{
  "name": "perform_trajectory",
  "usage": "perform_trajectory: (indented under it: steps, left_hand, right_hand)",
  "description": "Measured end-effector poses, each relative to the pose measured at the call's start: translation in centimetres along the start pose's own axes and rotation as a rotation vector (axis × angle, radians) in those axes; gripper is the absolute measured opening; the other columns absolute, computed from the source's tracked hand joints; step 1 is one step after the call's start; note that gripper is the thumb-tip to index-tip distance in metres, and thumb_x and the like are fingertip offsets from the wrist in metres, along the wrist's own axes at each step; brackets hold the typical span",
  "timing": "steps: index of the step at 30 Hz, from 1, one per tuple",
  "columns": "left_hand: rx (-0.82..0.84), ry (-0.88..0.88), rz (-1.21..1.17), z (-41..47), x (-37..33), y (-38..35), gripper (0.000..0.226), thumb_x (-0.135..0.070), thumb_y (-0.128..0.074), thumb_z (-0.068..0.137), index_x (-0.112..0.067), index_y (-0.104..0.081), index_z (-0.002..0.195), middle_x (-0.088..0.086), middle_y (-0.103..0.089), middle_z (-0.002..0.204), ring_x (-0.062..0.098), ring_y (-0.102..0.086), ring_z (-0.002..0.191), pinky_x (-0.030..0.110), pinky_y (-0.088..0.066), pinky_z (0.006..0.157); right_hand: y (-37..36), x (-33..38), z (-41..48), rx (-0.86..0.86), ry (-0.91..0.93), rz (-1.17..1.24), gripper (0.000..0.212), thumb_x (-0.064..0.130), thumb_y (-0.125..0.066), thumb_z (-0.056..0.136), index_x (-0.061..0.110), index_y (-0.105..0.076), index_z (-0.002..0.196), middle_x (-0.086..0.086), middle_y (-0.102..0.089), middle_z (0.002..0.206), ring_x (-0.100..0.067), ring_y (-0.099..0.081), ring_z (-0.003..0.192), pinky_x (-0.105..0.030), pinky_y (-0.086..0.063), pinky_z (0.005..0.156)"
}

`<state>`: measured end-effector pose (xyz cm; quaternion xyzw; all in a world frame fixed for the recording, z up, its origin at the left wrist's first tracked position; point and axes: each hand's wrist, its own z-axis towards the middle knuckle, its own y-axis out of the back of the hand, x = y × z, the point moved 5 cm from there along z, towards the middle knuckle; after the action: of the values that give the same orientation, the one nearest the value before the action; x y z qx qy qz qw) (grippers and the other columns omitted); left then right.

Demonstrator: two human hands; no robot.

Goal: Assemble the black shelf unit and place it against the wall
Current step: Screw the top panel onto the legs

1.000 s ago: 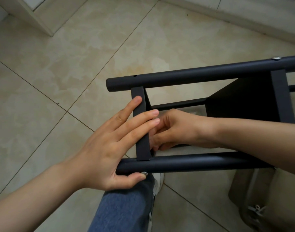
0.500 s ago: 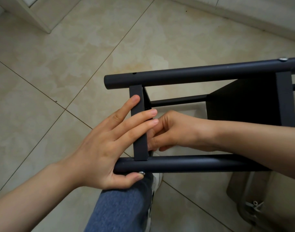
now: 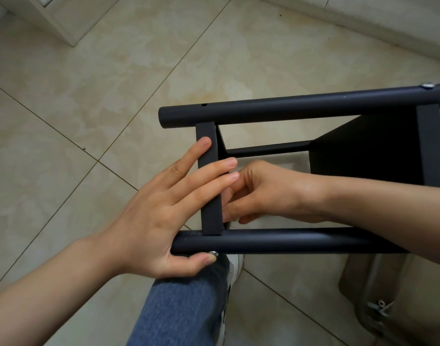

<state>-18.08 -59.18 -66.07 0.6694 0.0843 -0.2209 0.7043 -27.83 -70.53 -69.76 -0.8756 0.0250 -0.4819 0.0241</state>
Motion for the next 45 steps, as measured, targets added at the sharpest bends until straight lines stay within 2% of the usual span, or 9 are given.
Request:
perform_trajectory:
  steps: [3,7,13,18,24,29,35,40,45]
  left_hand:
    - [0.003,0.003,0.0,0.1,0.1,0.0,0.089,-0.054,-0.06,0.082,-0.013,-0.026,0.154,0.001,-0.025,0.163,0.034,-0.005,0.156,0.034,-0.017,0.124]
    - [0.001,-0.002,-0.002,0.0,0.1,0.0,0.088,-0.053,-0.061,0.082,-0.012,-0.027,0.153,0.002,-0.025,0.163,0.034,-0.005,0.156,0.035,-0.018,0.124]
    - [0.001,-0.002,-0.011,0.2,0.1,0.0,0.088,-0.052,-0.061,0.082,-0.011,-0.028,0.153,0.001,-0.025,0.163,0.034,-0.004,0.156,0.033,-0.018,0.124]
    - [0.006,0.002,-0.016,0.2,0.2,0.0,0.088,-0.052,-0.062,0.082,-0.011,-0.029,0.152,0.003,-0.026,0.162,0.035,-0.004,0.156,0.034,-0.018,0.124]
    - [0.004,-0.002,-0.021,0.2,0.2,0.0,0.088,-0.052,-0.062,0.082,-0.012,-0.028,0.153,0.001,-0.025,0.163,0.034,-0.004,0.156,0.033,-0.017,0.124]
    - [0.001,-0.004,-0.035,0.1,0.1,-0.1,0.088,-0.051,-0.063,0.081,-0.011,-0.029,0.152,0.002,-0.026,0.162,0.035,-0.004,0.156,0.033,-0.018,0.124]
    - [-0.002,0.001,-0.063,0.0,0.1,-0.2,0.087,-0.049,-0.065,0.08,-0.012,-0.03,0.151,0.001,-0.027,0.162,0.034,-0.004,0.156,0.033,-0.017,0.124]
    - [0.001,0.0,-0.067,0.1,0.2,-0.1,0.087,-0.049,-0.065,0.08,-0.013,-0.031,0.151,0.001,-0.027,0.162,0.034,-0.003,0.156,0.033,-0.018,0.124]
    - [0.0,0.0,-0.07,0.2,0.2,-0.1,0.086,-0.048,-0.065,0.08,-0.013,-0.031,0.151,0.001,-0.027,0.162,0.034,-0.002,0.156,0.032,-0.016,0.124]
  right_hand:
    - [-0.1,0.4,0.0,0.018,-0.014,0.03,0.008,0.007,-0.067,0.09,0.002,-0.074,0.088,-0.023,-0.069,0.095,-0.014,-0.061,0.081,-0.017,-0.052,0.071]
    - [-0.6,0.2,0.0,0.104,-0.083,0.137,0.03,0.012,-0.066,0.091,0.024,-0.071,0.065,-0.009,-0.066,0.09,-0.019,-0.055,0.084,-0.028,-0.05,0.079]
    - [-1.0,-0.5,0.4,0.167,-0.2,0.16,0.01,0.016,-0.066,0.092,0.018,-0.069,0.082,-0.002,-0.067,0.091,-0.01,-0.054,0.075,-0.029,-0.048,0.08]
    - [-0.6,-0.4,0.5,0.148,-0.208,0.144,0.013,0.017,-0.064,0.093,0.017,-0.072,0.083,-0.003,-0.062,0.092,-0.009,-0.052,0.075,-0.025,-0.047,0.076]
    - [-0.3,-0.8,0.4,0.104,-0.238,0.075,0.027,0.023,-0.067,0.09,0.002,-0.073,0.105,-0.003,-0.062,0.091,-0.01,-0.054,0.077,-0.028,-0.046,0.079]
    - [-0.8,-0.7,0.6,0.082,-0.218,0.059,0.014,0.024,-0.067,0.09,0.011,-0.072,0.094,-0.004,-0.06,0.091,-0.013,-0.054,0.08,-0.029,-0.046,0.079]
    - [-1.1,-1.1,0.7,0.063,-0.217,0.03,0.03,0.023,-0.063,0.092,-0.003,-0.07,0.106,-0.006,-0.062,0.094,-0.016,-0.055,0.083,-0.031,-0.045,0.08]
    - [-0.9,-0.6,0.5,0.103,-0.208,0.078,0.006,0.019,-0.064,0.088,0.015,-0.068,0.085,-0.005,-0.057,0.089,-0.015,-0.052,0.081,-0.036,-0.038,0.081]
    - [-0.8,-0.8,0.7,0.092,-0.212,0.046,0.012,0.019,-0.065,0.089,0.01,-0.071,0.095,-0.006,-0.059,0.093,-0.016,-0.053,0.083,-0.034,-0.039,0.08]
